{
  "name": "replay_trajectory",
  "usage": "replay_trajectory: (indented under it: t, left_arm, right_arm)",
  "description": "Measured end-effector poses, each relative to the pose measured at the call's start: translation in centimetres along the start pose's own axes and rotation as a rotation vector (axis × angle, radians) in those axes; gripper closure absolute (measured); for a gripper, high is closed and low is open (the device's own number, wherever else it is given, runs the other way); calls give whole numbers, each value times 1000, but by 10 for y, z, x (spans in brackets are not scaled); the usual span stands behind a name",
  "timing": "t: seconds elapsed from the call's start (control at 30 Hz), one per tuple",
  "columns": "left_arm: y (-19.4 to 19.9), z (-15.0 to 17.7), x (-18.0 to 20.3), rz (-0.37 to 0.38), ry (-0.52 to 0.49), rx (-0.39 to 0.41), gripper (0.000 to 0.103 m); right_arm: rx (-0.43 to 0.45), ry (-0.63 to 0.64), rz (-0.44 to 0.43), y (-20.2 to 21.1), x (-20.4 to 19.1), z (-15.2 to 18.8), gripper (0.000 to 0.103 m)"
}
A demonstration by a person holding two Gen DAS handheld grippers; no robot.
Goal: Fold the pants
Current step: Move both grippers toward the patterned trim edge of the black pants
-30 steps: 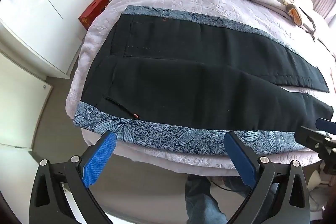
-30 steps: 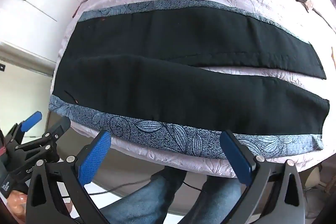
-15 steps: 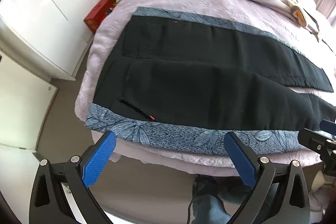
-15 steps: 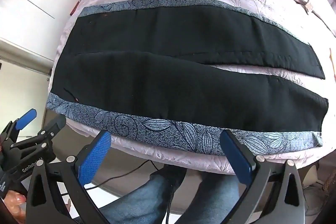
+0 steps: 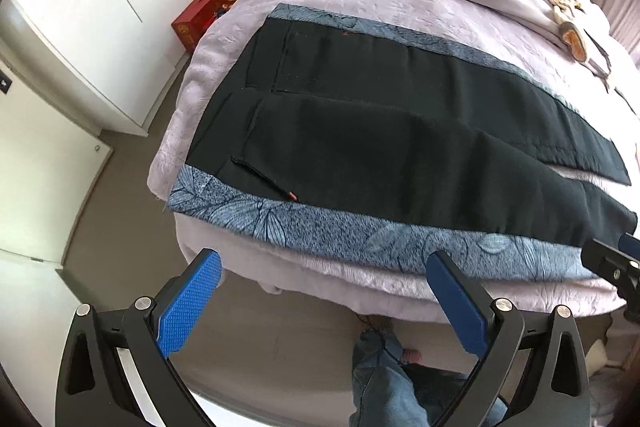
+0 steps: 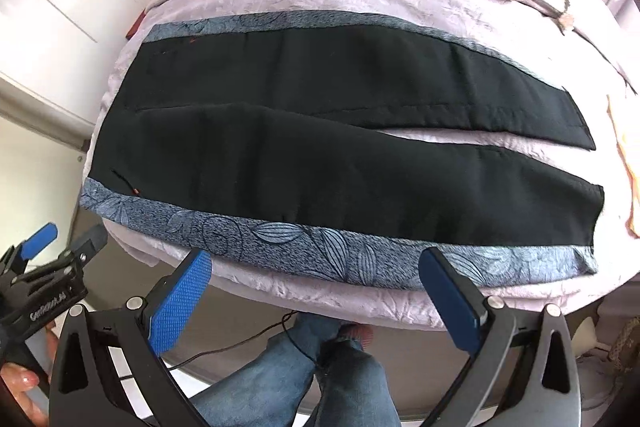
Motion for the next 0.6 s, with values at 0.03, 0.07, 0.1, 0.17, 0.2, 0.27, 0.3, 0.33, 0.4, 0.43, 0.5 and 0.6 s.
replay_trajectory:
  t: [0.03,0.07,0.1,0.17,0.2,0.27,0.3,0.33,0.4,0.43,0.5,0.6]
  left_arm:
    - [2,3,1,-6,-5,3,0]
    - [6,8,2,-8,-10,4,0]
    - [8,11,2,-8,-9,5,0]
    - [14,19,1,-9,0,7,0]
    - [16,22,1,-11,1,4,0]
    - [20,30,1,-28,1,0,0]
    - [22,32,0,-35,0,0,0]
    - [24,35,-1,-44,-1,-1,0]
    - [30,41,-3,-54,1,4,0]
    - [31,43,-4,-55,3,5,0]
    - [32,45,-8,-62,0,3,0]
    - [26,44,-13,-70,-6,-9,0]
  right_arm:
    - [-1,-5,0,1,2,3,0]
    - [-3,-7,3,2,4,6,0]
    - [-3,-6,8,4,5,10,0]
    - [0,-3,13,7,7,16,0]
    - [2,-3,14,9,9,19,0]
    - [3,-5,13,12,11,25,0]
    - [4,-6,12,13,11,27,0]
    - [4,-3,9,14,12,30,0]
    - [11,0,7,16,11,36,0]
    - [16,4,7,18,12,38,0]
    - [17,6,15,19,13,42,0]
    - [12,-16,-4,19,15,48,0]
Point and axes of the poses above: each gripper's, at about its wrist camera, not at the fingertips, and y roughly against the way its jaws point, x to its right, z to its underside, the point moved 4 cm from there along -y, roughly the way its jaws point, and after that the axes turned 4 degrees about y, right-handed, at the moved point
